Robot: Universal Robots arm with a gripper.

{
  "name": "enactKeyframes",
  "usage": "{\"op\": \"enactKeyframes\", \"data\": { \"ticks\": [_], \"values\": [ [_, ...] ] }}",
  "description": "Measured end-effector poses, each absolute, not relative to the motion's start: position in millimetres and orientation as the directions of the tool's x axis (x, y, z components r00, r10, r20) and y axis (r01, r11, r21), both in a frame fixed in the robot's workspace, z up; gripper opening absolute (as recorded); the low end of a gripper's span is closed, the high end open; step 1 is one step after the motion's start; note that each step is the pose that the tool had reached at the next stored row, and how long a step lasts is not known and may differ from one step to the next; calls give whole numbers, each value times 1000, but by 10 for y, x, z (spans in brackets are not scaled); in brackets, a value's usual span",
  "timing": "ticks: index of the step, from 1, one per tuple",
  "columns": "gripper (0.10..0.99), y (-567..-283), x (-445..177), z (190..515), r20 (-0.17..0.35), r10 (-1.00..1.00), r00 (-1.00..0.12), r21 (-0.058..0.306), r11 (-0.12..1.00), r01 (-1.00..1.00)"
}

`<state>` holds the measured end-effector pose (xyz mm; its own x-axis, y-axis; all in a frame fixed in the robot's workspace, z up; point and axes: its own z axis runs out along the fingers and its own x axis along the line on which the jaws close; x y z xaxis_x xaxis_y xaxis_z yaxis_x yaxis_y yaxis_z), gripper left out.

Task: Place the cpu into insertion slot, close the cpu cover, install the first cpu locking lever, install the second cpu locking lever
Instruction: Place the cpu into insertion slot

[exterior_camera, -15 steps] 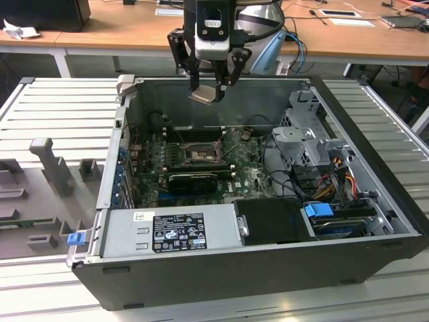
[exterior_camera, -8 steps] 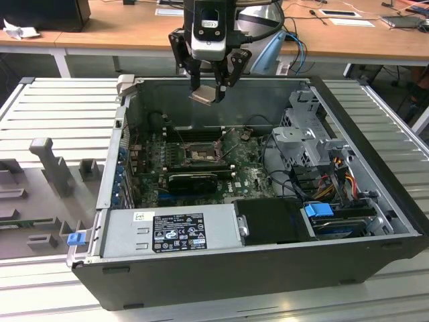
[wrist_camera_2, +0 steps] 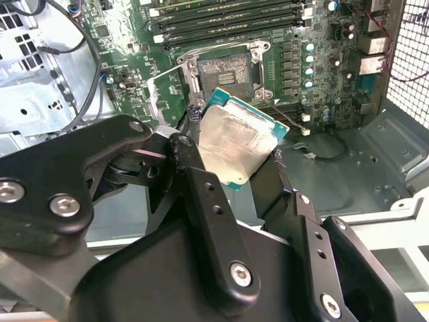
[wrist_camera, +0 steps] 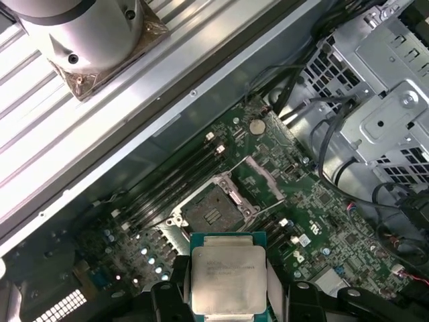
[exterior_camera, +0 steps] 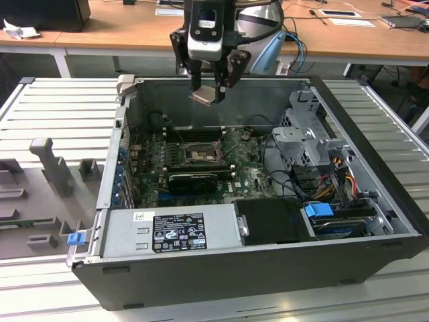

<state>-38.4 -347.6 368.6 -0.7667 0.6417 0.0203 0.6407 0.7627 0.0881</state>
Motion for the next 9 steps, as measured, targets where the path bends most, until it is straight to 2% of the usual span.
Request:
{"op": "enactKeyframes", "data": {
  "ticks": [9],
  "values": [
    [541, -3476, -384, 3680, 20, 686, -728, 88, 724, 684]
  ]
}}
